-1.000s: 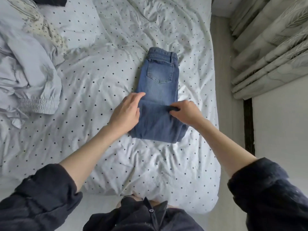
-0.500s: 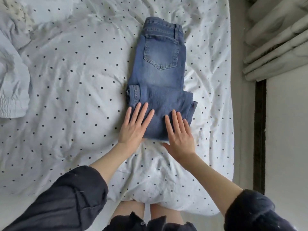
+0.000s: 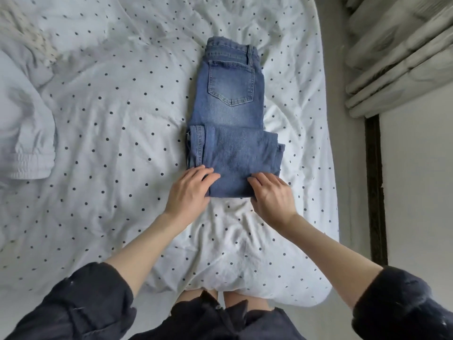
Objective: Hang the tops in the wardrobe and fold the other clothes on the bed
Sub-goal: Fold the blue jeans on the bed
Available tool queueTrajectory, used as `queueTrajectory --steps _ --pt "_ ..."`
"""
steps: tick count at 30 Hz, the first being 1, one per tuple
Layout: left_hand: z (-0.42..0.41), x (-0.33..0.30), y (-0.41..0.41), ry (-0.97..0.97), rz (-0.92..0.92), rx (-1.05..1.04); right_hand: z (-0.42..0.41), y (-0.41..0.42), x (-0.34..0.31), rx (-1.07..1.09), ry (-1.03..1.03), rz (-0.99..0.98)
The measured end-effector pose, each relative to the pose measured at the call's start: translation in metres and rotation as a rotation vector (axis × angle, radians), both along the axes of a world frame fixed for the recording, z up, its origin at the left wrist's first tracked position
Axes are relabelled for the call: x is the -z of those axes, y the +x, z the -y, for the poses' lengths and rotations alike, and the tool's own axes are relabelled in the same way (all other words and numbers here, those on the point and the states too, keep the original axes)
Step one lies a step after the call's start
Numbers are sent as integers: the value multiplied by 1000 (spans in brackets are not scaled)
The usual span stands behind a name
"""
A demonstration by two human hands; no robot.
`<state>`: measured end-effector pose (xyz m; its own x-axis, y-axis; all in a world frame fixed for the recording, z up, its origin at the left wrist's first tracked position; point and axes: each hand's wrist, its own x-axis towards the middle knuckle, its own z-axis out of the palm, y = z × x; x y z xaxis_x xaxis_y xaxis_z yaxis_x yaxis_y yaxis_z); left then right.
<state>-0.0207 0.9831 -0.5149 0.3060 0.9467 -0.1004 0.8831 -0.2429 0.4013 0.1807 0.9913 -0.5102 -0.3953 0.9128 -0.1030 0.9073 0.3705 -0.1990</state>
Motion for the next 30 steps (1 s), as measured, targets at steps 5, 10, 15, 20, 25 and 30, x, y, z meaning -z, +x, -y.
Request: queueTrajectory --steps 5,10,15,20,25,30 --pt "-2 -41 -13 -146 -54 -9 2 -8 -45 16 -242 66" --pt "12 -83 -13 -344 -150 130 26 1 -80 -11 -406 78" --pt "22 -107 -8 -820 -73 158 37 15 -108 -75 -686 39" --pt "-11 -119 -14 -833 20 67 -2 13 -119 -36 -731 -30" --pt "-50 -104 -17 -89 18 -168 -57 4 -100 265 -328 -174" --pt "-22 -73 13 259 28 -114 -31 -16 -73 219 75 -273"
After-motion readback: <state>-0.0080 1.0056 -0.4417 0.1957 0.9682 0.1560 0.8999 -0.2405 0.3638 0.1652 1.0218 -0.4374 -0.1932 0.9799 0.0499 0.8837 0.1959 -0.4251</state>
